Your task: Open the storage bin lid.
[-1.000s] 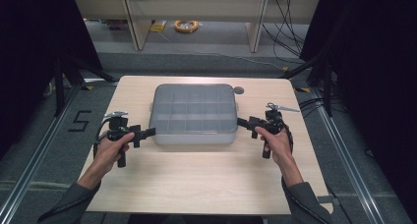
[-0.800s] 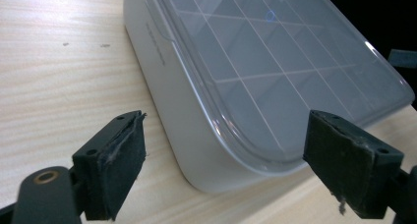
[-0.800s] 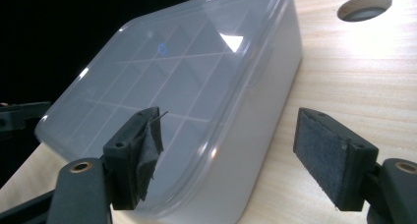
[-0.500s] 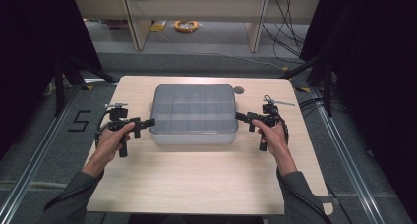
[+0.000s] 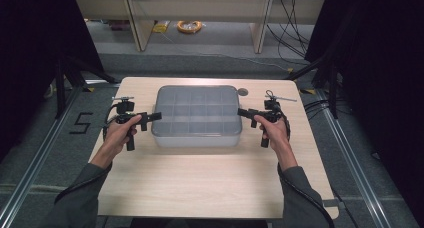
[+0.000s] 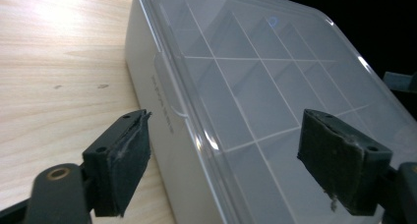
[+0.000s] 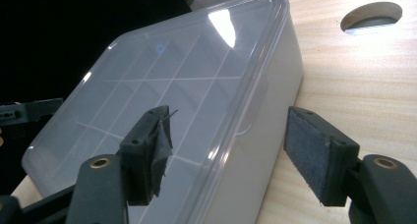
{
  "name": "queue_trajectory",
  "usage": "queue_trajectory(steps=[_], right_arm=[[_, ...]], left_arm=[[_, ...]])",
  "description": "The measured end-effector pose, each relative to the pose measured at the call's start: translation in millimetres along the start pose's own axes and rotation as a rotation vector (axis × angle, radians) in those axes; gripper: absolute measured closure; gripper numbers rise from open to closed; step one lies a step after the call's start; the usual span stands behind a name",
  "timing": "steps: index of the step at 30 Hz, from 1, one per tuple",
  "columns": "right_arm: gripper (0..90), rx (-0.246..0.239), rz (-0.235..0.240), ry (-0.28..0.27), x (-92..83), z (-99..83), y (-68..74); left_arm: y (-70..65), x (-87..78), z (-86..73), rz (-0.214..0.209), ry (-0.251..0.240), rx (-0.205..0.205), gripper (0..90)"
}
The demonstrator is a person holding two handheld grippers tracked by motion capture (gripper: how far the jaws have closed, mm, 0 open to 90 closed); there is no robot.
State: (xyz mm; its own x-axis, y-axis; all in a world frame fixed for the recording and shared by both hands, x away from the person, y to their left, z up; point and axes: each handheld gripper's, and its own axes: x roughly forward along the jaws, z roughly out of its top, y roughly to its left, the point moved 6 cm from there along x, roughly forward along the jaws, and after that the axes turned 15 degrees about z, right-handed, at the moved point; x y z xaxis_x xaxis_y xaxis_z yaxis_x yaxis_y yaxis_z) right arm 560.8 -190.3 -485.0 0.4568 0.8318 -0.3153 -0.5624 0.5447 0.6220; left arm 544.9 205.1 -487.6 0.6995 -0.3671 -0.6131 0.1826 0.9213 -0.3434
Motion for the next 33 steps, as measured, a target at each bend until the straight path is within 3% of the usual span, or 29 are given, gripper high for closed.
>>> queue_trajectory(steps=[2,3,5,6,7,8,11,12,15,16,17,18,22,26,30,33], right_arm=[[37.4,-0.02,-0.006,0.0,3.4,1.8,-3.8],[38.9,0.037,-0.006,0.012,6.6,1.1,0.6],[40.2,0.026,-0.005,0.008,10.1,2.6,-0.7],[40.8,0.08,0.001,0.019,11.3,1.5,3.2],[40.8,0.08,0.001,0.019,11.3,1.5,3.2],[41.9,0.015,-0.006,0.011,14.8,3.5,-1.4],[42.5,0.036,-0.006,0.022,18.6,1.8,0.9],[42.5,0.005,-0.008,0.021,19.6,2.1,-1.4],[42.7,-0.02,-0.01,0.023,21.8,2.1,-3.8],[43.5,0.03,-0.013,0.031,22.0,0.8,-1.1],[43.7,0.034,-0.018,0.035,22.2,0.8,-1.5],[43.8,-0.011,-0.02,0.033,22.9,1.7,-6.0],[44.9,0.02,-0.024,0.039,25.6,0.5,-4.4],[47.0,0.015,-0.013,0.045,29.2,-0.2,-4.9],[48.1,-0.002,-0.022,0.048,30.7,0.5,-4.4],[49.7,0.025,-0.027,0.054,29.3,1.0,-1.2]], left_arm=[[0.2,3.0,2.9,0.009,-0.003,-0.007,20.2],[-0.8,6.4,6.3,0.007,0.002,-0.01,21.4],[-3.2,9.4,8.9,0.009,0.008,-0.012,22.0],[-4.5,10.8,9.8,0.006,0.01,-0.008,22.4],[-4.5,10.8,9.8,0.006,0.01,-0.008,22.6],[-5.3,13.5,11.4,0.013,0.019,0.004,22.8],[-5.0,16.5,13.0,0.023,0.029,0.0,24.5],[-3.9,17.6,13.3,0.036,0.029,0.005,25.0],[-1.0,20.8,13.4,0.044,0.037,0.002,26.3],[0.8,22.5,13.2,0.049,0.044,-0.005,27.0],[3.5,25.6,13.0,0.054,0.051,-0.016,27.8],[5.0,27.7,12.7,0.06,0.056,-0.015,28.8],[5.5,32.2,12.1,0.049,0.066,-0.024,31.1],[-0.3,35.6,12.9,0.03,0.074,-0.025,35.1],[-2.5,35.4,15.3,0.063,0.063,0.003,36.7],[-1.5,33.5,15.5,0.07,0.06,-0.036,41.2]])
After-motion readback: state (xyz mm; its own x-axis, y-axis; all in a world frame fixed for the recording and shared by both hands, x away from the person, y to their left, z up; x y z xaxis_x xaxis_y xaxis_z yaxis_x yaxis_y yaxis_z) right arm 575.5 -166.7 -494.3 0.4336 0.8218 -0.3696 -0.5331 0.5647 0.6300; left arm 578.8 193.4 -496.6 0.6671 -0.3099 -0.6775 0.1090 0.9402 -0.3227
